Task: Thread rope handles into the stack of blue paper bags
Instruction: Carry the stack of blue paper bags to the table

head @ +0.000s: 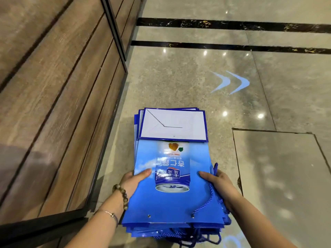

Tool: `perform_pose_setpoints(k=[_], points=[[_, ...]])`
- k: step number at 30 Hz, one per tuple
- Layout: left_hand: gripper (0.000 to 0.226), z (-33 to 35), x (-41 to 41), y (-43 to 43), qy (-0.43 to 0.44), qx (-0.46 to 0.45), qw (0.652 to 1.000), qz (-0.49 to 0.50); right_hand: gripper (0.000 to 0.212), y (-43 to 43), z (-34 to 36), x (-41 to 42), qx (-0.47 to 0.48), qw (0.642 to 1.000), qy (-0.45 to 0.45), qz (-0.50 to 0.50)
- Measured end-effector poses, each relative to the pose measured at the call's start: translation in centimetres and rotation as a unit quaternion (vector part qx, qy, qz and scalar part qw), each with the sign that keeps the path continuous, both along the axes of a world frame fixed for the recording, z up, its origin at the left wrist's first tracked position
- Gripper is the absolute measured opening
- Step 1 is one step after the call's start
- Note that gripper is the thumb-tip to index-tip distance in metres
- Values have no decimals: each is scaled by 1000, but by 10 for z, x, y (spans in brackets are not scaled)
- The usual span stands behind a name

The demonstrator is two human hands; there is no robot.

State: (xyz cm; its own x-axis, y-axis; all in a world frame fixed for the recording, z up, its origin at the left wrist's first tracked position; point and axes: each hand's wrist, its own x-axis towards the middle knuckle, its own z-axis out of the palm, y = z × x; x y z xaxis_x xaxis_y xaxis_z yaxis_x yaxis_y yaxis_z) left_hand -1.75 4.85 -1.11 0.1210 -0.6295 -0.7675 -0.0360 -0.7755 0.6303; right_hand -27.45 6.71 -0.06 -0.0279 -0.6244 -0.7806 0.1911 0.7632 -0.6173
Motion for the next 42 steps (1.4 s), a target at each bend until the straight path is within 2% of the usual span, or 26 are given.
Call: perform_pose_setpoints(k=[3,6,9,14,17,20,22,24,27,33,37,42], points=[[19,68,-6,8,27,4,999,27,29,9,71,-4,-13,1000,12,-11],[20,167,-13,18,26,-7,999,22,25,22,169,-10,-17,999,21,-30],[8,288,-23,32,32,-21,999,26,26,42,282,-17,-20,998,38,-43],[8,514,-42,64,48,-9,999,14,18,88,507,-33,-21,997,38,-69],[19,638,-53,86,73,3,997,-1,24,121,634,-42,-31,994,44,-92],[2,724,-65,108,80,-23,996,-35,38,159,716,-51,-45,988,77,-126],[7,757,-78,117,86,-45,993,-61,37,179,747,-58,-53,983,102,-146],[5,777,-90,123,95,-69,989,-90,26,196,767,-65,-75,976,95,-183],[3,789,-108,130,116,-86,980,-138,22,227,788,-72,-88,961,108,-240],[7,794,-170,150,152,-82,951,-258,14,304,799,-94,-74,910,153,-379],[9,806,-234,187,162,-83,910,-373,7,370,811,-121,-67,862,138,-483],[3,816,-328,270,156,-66,843,-510,26,486,817,-151,-64,786,154,-595]])
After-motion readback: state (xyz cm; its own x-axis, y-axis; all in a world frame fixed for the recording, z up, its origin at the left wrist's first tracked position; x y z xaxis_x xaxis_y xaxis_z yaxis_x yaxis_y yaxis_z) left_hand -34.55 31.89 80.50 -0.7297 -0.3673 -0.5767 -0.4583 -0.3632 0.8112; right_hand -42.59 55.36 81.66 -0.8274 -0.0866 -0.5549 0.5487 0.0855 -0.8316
